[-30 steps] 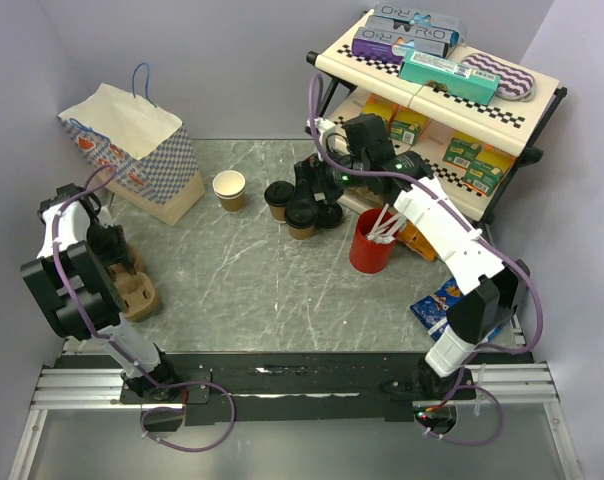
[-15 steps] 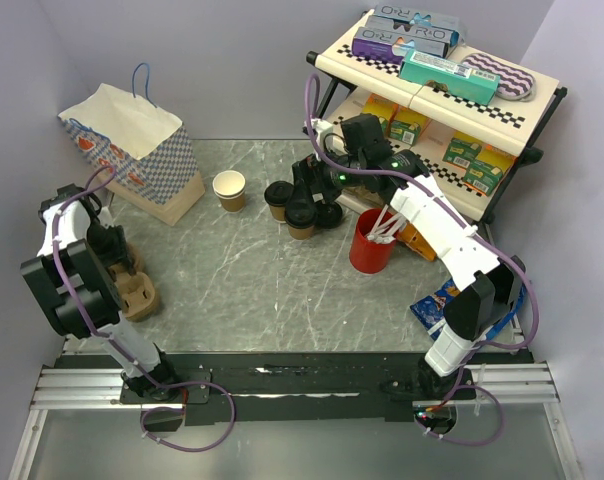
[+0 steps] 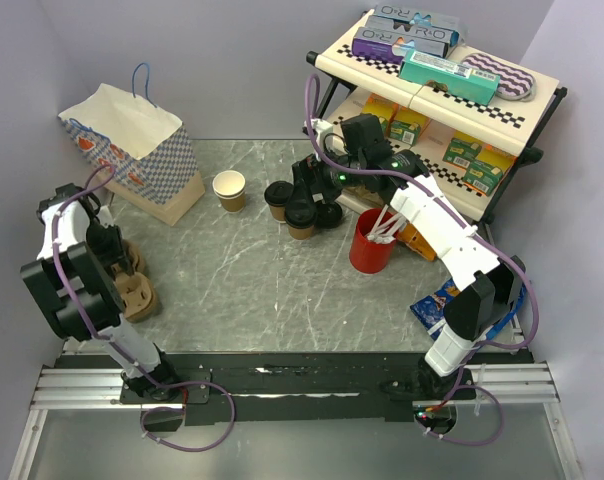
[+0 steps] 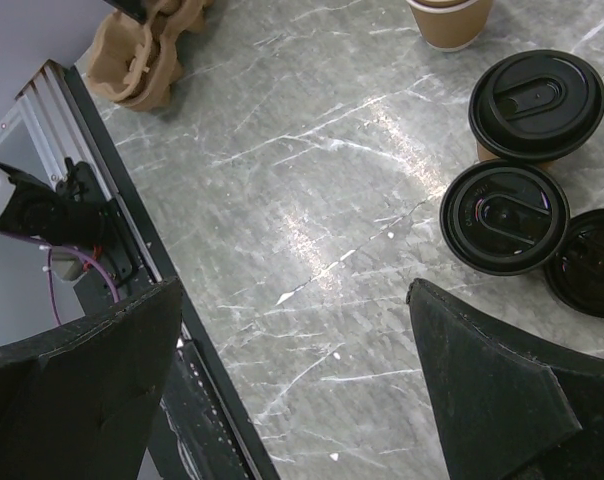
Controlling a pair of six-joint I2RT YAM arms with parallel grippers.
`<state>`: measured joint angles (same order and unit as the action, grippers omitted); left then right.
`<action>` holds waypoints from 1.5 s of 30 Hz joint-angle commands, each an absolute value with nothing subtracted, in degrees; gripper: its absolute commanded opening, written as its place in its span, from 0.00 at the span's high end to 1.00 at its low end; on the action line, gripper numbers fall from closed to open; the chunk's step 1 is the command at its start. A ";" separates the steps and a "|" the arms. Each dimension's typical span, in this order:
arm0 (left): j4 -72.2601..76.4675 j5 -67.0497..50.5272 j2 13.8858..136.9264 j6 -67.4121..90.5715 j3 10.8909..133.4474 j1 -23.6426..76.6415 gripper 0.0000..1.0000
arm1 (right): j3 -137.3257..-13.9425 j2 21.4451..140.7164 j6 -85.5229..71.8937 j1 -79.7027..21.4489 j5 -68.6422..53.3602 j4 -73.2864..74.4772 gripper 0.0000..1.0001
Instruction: Pack the takeout coffee
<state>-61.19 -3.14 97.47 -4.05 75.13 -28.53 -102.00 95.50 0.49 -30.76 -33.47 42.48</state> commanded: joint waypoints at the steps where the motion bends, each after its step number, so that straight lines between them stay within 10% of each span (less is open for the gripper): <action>1: -64.60 -3.25 90.19 -5.89 77.34 -28.65 0.85 | -104.32 94.92 0.18 -31.11 -34.10 42.10 0.00; 5: -65.92 -2.38 87.02 -7.38 78.04 -28.65 0.99 | -105.20 94.83 0.70 -31.03 -34.45 42.71 0.00; 45: -68.10 -8.85 71.71 -21.51 67.76 -28.92 0.99 | -127.55 120.42 11.95 -41.13 -41.40 3.25 0.11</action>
<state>-66.30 -5.69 70.02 -15.66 68.07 -28.69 -126.78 120.16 15.11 -40.36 -40.14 7.97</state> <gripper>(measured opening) 0.395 0.894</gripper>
